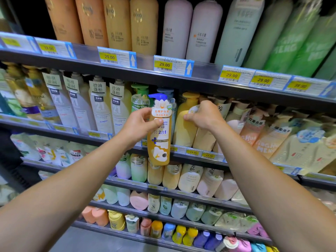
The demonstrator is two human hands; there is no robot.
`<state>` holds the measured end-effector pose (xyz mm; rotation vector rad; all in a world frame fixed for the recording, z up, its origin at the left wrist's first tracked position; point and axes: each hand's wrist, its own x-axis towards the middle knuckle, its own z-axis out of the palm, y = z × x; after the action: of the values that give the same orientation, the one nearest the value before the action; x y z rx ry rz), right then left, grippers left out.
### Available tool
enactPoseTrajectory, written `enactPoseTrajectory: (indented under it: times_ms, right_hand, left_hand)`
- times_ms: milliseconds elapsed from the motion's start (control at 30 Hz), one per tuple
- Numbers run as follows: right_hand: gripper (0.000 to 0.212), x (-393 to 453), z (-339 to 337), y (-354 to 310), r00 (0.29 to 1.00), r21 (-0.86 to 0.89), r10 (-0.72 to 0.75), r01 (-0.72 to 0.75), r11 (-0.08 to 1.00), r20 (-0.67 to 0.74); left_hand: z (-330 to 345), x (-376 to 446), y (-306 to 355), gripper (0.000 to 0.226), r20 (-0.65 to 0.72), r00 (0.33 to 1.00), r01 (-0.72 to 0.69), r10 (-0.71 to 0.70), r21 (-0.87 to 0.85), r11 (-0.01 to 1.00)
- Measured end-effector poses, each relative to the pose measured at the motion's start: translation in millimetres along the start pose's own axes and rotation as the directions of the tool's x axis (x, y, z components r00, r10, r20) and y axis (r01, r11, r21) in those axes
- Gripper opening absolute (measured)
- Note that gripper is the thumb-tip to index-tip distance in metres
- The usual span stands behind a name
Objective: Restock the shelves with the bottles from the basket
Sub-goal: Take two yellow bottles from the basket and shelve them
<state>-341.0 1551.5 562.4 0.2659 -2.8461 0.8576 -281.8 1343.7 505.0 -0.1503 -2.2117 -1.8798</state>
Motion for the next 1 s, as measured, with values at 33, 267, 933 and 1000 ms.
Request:
enactPoseTrajectory:
  times_ms: [33,267,933,1000]
  right_hand:
    - [0.045,0.3,1.0,-1.2,1.000,0.003,0.013,-0.013,1.000,0.002]
    - [0.041,-3.9,12.8,-9.2,0.989,0.026,0.069,-0.066,0.997,-0.130]
    - [0.035,-81.2,3.7,7.9,0.951,0.325,-0.232,0.290,0.900,-0.206]
    - [0.033,-88.7,-1.4,2.4,0.957,0.461,-0.252,0.290,0.839,-0.145]
  left_hand:
    - [0.9,-0.5,1.5,0.023,-0.003,1.000,0.003,-0.003,0.006,1.000]
    - [7.4,-8.4,14.1,0.025,-0.034,0.999,0.003,-0.002,0.033,0.999]
    - [17.4,-51.6,36.9,0.026,-0.078,0.996,-0.026,0.034,0.103,0.994]
    - [19.7,-59.4,44.7,0.028,-0.069,0.997,-0.029,0.036,0.094,0.995]
